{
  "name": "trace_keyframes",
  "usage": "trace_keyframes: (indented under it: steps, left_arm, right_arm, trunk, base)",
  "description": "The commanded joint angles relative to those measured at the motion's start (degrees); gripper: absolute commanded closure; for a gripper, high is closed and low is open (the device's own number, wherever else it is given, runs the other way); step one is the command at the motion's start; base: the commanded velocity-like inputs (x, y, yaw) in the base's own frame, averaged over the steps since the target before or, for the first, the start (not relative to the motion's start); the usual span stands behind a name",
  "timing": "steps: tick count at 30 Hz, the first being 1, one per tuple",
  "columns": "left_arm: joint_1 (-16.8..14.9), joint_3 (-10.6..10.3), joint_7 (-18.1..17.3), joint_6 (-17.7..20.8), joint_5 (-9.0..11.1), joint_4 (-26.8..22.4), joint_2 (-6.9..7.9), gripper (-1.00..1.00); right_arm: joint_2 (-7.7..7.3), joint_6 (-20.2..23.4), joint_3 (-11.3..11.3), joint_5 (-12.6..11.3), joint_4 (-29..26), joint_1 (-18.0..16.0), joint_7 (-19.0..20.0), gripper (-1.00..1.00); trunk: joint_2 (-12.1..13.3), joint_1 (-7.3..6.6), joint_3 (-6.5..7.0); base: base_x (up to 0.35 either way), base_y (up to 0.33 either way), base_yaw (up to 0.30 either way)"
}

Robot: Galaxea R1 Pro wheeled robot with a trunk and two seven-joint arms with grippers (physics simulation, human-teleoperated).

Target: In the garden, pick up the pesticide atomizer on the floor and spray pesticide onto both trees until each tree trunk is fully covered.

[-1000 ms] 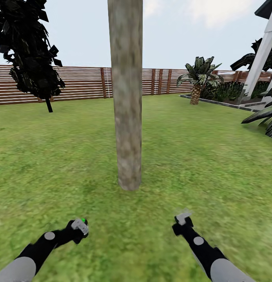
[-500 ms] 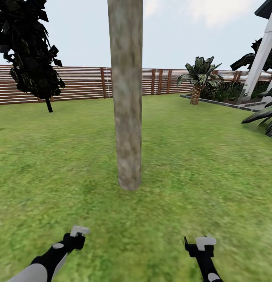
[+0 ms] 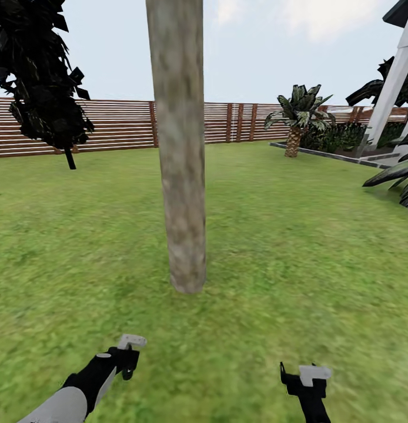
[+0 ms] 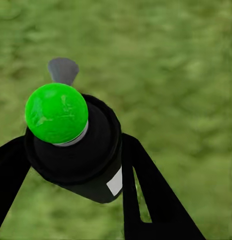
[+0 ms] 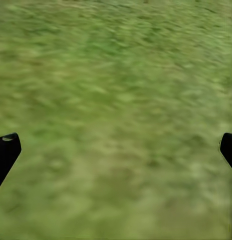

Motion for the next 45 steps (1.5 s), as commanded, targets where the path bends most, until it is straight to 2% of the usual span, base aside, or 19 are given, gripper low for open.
trace_keyframes:
  steps: [1, 4, 7, 21, 27, 39, 41, 42, 44, 45]
  left_arm:
    - [-0.11, 0.40, -0.43, 1.41, -0.51, -1.02, -0.60, 1.00]
    - [-0.68, 0.34, -0.54, 5.45, -0.44, -3.51, -1.89, 1.00]
    - [-1.08, 0.52, -0.56, 7.15, -0.41, -5.41, -2.86, 1.00]
    - [-0.71, 0.68, -0.52, 7.40, -0.41, -5.85, -3.09, 1.00]
    - [-0.71, 0.66, -0.52, 7.37, -0.32, -5.80, -3.42, 1.00]
    - [-0.80, 0.72, -0.52, 7.35, -0.32, -5.93, -3.84, 1.00]
    - [-4.78, 0.49, -0.67, 8.34, 1.76, -7.72, -7.14, 1.00]
    - [-6.30, 0.35, -0.74, 9.91, 1.99, -7.91, -7.51, 1.00]
    - [-8.18, 0.28, -1.12, 13.85, 2.15, -8.45, -6.88, 1.00]
    - [-8.64, 0.29, -1.22, 15.00, 2.20, -9.11, -5.95, 1.00]
  right_arm:
    - [0.01, -0.12, -0.21, 0.60, 0.09, -0.05, -0.36, -1.00]
    - [0.01, -0.14, -0.22, 0.48, 0.09, -0.03, -0.52, -1.00]
    - [0.01, -0.18, -0.22, 0.31, 0.09, -0.04, -0.65, -1.00]
    - [0.09, -0.15, -0.19, 0.26, 0.09, -0.04, -0.71, -1.00]
    - [0.10, -0.16, -0.14, 0.35, 0.18, -0.03, -0.63, -1.00]
    - [0.10, -0.19, -0.14, 0.35, 0.11, -0.02, -0.63, -1.00]
    - [0.10, -0.19, -0.14, 0.35, 0.11, -0.03, -0.63, -1.00]
    - [0.08, -0.19, -0.17, 0.35, 0.10, -0.04, -0.63, -1.00]
    - [0.05, -0.19, -0.15, 0.35, 0.14, -0.04, -0.63, -1.00]
    - [0.03, -0.19, -0.16, 0.35, 0.15, -0.04, -0.63, -1.00]
  trunk:
    - [-0.02, 0.01, -0.05]
    - [-0.02, 0.01, -0.05]
    - [-0.02, 0.01, -0.05]
    - [-0.02, 0.01, -0.05]
    - [-0.02, 0.01, -0.05]
    - [-0.02, 0.01, -0.05]
    - [-0.02, 0.01, -0.05]
    - [-0.02, 0.01, -0.05]
    - [-0.02, 0.01, -0.05]
    - [-0.02, 0.01, -0.05]
  base:
    - [0.151, -0.297, 0.000]
    - [0.124, -0.305, 0.000]
    - [0.111, -0.309, 0.000]
    - [0.244, -0.227, 0.000]
    - [0.124, -0.048, 0.000]
    - [0.092, -0.244, 0.000]
    - [0.010, -0.010, 0.000]
    - [0.002, -0.003, 0.000]
    - [0.001, -0.001, 0.000]
    - [0.000, 0.000, 0.000]
